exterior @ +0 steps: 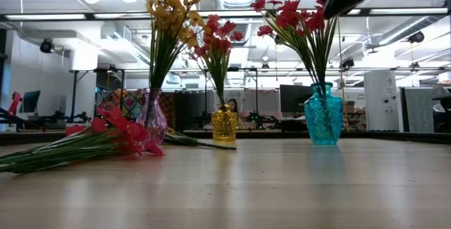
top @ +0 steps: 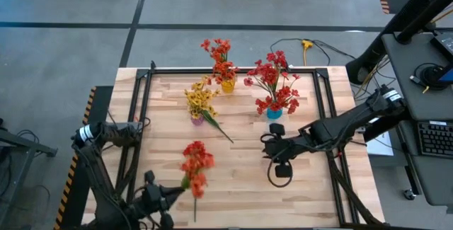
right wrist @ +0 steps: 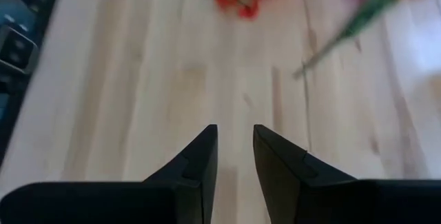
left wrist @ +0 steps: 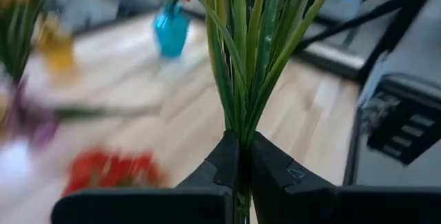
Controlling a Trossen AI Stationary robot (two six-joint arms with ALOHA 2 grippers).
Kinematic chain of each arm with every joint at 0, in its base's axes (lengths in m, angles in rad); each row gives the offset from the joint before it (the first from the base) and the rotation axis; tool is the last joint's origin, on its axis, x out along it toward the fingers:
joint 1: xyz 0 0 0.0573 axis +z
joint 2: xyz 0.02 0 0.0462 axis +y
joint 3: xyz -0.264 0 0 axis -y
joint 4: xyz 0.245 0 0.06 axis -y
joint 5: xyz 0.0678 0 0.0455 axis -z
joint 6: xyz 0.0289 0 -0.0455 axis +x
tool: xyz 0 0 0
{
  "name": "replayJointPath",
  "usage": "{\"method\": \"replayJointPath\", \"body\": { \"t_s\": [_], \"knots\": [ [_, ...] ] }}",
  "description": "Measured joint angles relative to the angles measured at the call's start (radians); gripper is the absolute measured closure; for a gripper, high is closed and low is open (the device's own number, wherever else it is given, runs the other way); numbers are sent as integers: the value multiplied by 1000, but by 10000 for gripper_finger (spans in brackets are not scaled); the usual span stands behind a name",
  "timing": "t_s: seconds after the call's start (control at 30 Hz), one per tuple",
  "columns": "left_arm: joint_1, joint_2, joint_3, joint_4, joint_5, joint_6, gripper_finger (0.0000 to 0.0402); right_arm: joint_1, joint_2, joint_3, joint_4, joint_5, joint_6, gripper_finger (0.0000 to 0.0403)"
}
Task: Sort flowers into vase by color
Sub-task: Put the orange flower into the yellow vase
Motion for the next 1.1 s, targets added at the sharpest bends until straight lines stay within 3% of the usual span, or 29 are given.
{"method": "replayJointPath", "body": {
  "t_s": [0.2,0.3,0.47,0.6,0.83,0.93,1.1],
  "knots": [
    [50,33,31,201,-127,290,399,27,0,-93,296,-1,-89,312],
    [81,36,20,366,-128,512,399,35,0,-103,378,-1,-122,316],
    [134,36,17,624,-4,850,398,40,0,-77,373,-2,-131,323],
    [165,36,16,868,99,1203,398,60,0,-62,369,-36,-137,323],
    [215,36,12,1254,403,1803,398,146,-11,-27,297,-43,-109,322],
    [237,36,6,1280,438,1895,398,188,-17,-32,314,-18,-121,328],
    [287,35,-61,1340,472,1882,398,242,-12,-63,448,112,-184,339]
  ]
}}
